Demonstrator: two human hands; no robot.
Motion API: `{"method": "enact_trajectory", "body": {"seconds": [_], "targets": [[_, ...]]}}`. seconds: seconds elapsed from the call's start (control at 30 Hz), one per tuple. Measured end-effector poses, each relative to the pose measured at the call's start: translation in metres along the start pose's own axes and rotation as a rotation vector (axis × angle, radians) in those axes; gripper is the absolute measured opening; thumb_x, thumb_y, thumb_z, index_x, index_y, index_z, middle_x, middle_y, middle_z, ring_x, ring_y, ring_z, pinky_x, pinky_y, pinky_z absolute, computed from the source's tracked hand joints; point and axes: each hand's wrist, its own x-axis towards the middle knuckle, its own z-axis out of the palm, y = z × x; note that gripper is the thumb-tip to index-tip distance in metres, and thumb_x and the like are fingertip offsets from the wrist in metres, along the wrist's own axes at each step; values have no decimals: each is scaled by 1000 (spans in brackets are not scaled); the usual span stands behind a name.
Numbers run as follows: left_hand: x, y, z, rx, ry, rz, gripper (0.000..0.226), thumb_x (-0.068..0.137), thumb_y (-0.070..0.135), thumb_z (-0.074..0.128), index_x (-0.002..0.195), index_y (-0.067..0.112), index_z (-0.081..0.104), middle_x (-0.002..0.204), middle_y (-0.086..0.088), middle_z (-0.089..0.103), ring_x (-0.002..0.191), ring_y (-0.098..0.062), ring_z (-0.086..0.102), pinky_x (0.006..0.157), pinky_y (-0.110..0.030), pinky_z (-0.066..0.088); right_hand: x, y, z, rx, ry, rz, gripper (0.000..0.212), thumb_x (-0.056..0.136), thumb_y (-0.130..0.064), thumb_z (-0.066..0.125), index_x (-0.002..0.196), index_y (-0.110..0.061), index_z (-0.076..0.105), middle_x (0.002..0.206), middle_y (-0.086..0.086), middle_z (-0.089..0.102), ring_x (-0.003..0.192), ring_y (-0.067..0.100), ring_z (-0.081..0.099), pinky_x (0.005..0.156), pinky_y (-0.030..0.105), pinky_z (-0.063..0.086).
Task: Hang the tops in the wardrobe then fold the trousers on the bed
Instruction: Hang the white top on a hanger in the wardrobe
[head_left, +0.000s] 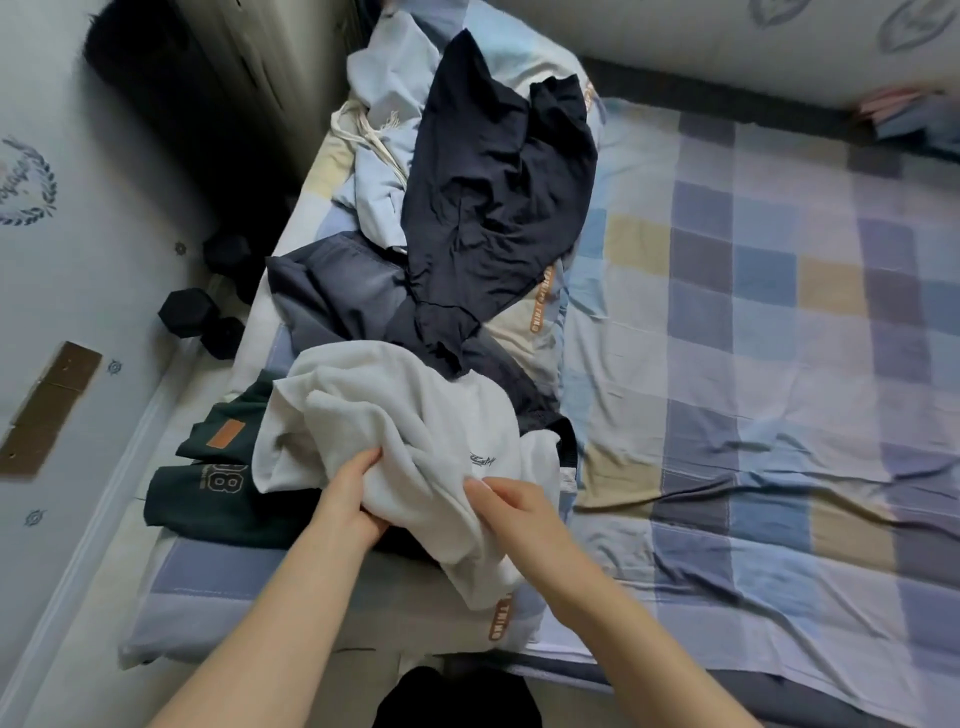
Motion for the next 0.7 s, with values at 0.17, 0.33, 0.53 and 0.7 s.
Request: {"method": "enact_trajectory", "body": {"seconds": [0.17, 0.33, 0.53, 0.7], "targets": [[-59, 26, 3, 76, 41, 175, 43, 86, 6, 59, 128, 14, 58, 103, -10, 69, 86, -26, 66, 53, -31, 53, -41, -20, -19, -150, 266, -19, 40, 90, -36, 55, 64, -14, 33, 61, -6, 28, 57, 10, 29, 58, 30, 24], [-139, 46, 6, 264, -159, 360, 33, 90, 17, 62, 122, 23, 64, 105, -4, 75, 88, -20, 73, 66, -31, 56, -88, -23, -19, -386, 351, -95, 13, 87, -26, 65, 79, -16, 61, 80, -3, 60, 81, 13, 53, 71, 29, 39], [-219, 47, 15, 287, -358, 383, 26, 93, 18, 61, 119, 14, 67, 108, -10, 74, 96, -23, 72, 76, -34, 59, -138, -35, -10, -274, 452, -71, 7, 90, -18, 63, 84, -16, 64, 86, -2, 63, 86, 15, 56, 76, 29, 45], [-276, 58, 36, 483, -468, 510, 12, 90, 15, 65, 96, 14, 75, 96, -9, 75, 89, -23, 70, 83, -38, 55, -182, -58, -21, -25, 527, -13, 7, 87, -14, 65, 86, -19, 71, 89, -4, 71, 92, 9, 63, 77, 20, 46]]}}
